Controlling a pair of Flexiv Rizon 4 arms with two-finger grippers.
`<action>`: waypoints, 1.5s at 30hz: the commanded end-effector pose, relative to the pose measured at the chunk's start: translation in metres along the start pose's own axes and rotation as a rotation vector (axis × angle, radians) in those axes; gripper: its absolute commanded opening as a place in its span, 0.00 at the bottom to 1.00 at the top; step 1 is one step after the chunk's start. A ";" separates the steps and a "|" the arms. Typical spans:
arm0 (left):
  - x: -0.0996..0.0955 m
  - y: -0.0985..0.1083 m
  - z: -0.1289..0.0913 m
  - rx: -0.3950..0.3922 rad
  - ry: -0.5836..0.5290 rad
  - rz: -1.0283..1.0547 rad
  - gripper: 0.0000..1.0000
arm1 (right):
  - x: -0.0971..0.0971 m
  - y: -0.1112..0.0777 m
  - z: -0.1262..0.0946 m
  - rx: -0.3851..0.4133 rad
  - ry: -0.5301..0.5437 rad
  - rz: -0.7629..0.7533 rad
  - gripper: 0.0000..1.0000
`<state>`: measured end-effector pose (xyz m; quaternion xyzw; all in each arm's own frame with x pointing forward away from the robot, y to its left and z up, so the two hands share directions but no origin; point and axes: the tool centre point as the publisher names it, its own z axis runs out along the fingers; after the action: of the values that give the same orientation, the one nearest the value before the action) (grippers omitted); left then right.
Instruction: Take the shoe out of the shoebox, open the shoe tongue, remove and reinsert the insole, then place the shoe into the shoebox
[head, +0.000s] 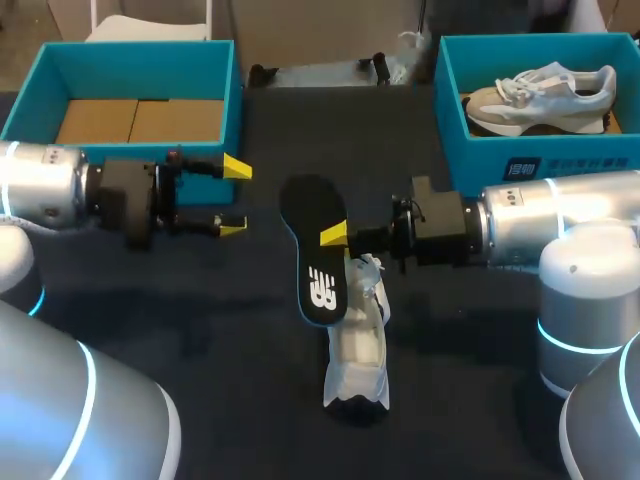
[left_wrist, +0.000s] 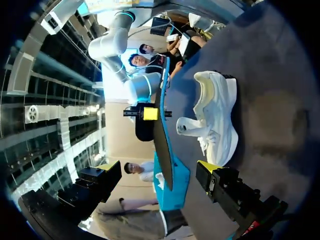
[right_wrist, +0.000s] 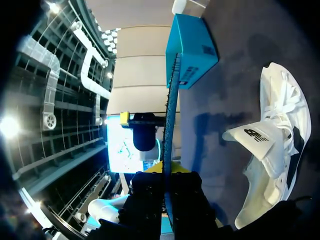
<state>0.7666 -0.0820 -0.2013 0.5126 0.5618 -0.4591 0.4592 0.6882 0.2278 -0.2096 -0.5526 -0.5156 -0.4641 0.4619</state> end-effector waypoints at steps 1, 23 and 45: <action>0.002 -0.010 0.014 -0.048 -0.054 0.009 1.00 | 0.000 -0.001 0.001 -0.002 -0.002 0.001 0.00; 0.010 -0.036 0.056 -0.067 -0.122 -0.135 0.81 | 0.000 -0.001 0.001 -0.002 -0.002 0.001 0.00; 0.007 -0.034 0.083 -0.107 -0.137 -0.098 0.42 | 0.000 -0.001 0.001 -0.002 -0.002 0.001 0.00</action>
<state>0.7338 -0.1612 -0.2198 0.4265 0.5772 -0.4848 0.5000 0.6882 0.2278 -0.2097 -0.5524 -0.5156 -0.4643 0.4621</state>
